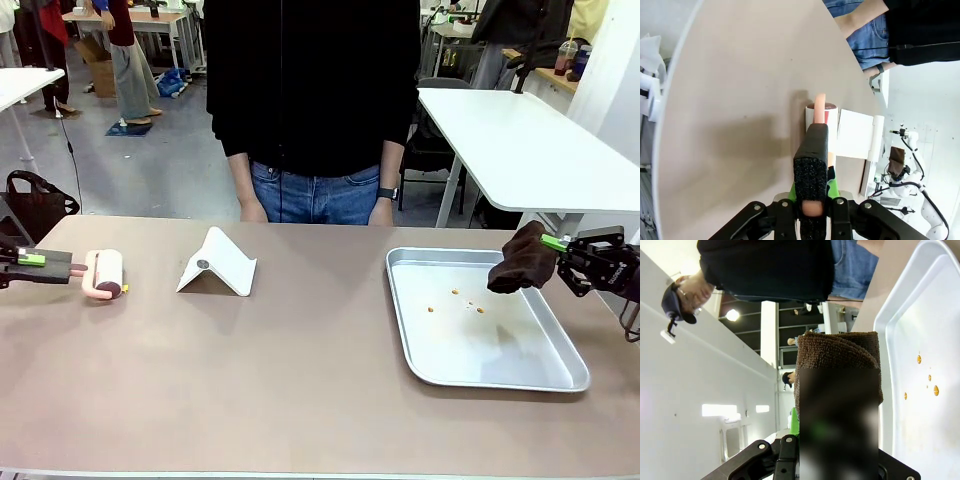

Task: Clean the surface of the table.
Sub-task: If a person points to the right, clean the right side of the table with your right hand, and if they point to the left, clean the left side with your left hand.

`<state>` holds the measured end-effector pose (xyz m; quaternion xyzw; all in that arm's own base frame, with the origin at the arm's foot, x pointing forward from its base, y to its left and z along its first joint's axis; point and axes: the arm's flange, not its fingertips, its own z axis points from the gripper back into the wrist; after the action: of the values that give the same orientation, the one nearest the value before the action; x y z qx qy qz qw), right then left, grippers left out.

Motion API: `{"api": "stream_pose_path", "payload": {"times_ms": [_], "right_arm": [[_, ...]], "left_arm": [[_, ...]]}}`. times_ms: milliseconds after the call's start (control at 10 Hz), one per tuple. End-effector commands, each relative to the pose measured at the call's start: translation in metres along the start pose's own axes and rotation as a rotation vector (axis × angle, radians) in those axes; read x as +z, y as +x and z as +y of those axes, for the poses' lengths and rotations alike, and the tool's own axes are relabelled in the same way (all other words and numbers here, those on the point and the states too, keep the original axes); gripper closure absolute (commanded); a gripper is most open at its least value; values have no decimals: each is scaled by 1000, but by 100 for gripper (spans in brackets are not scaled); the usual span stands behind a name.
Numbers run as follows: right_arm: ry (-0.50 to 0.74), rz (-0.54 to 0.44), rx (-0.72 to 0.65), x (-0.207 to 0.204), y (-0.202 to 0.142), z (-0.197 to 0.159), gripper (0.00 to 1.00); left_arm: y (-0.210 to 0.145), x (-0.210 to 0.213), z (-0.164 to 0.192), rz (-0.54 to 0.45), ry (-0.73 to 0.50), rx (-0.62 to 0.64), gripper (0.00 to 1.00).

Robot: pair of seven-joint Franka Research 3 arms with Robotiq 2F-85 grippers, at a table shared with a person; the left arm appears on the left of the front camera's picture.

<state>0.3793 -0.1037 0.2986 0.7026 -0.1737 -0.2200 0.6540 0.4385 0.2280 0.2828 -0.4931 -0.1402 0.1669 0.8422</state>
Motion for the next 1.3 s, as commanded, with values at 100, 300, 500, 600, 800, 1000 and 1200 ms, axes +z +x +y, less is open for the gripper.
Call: {"api": "stream_pose_path", "payload": {"times_ms": [100, 300, 500, 600, 800, 1000, 1200], "right_arm": [[4, 4, -10, -2, -1, 9, 100], [4, 4, -10, -2, -1, 9, 100], [4, 4, -10, -2, -1, 9, 100], [4, 4, -10, -2, -1, 9, 100], [4, 4, -10, -2, -1, 9, 100], [4, 4, -10, -2, -1, 9, 100], [4, 4, -10, -2, -1, 9, 100]], "left_arm": [[-19, -38, -7, 55, 35, 9, 78], [-21, -45, -20, 42, -54, 8, 78], [-28, -32, -36, 27, -220, -10, 78], [-37, -11, -49, 91, -367, 9, 78], [-62, 39, -66, 115, -545, -17, 78], [-83, 80, -63, 200, -573, -18, 78], [-111, 123, -43, 204, -620, -50, 78]]}}
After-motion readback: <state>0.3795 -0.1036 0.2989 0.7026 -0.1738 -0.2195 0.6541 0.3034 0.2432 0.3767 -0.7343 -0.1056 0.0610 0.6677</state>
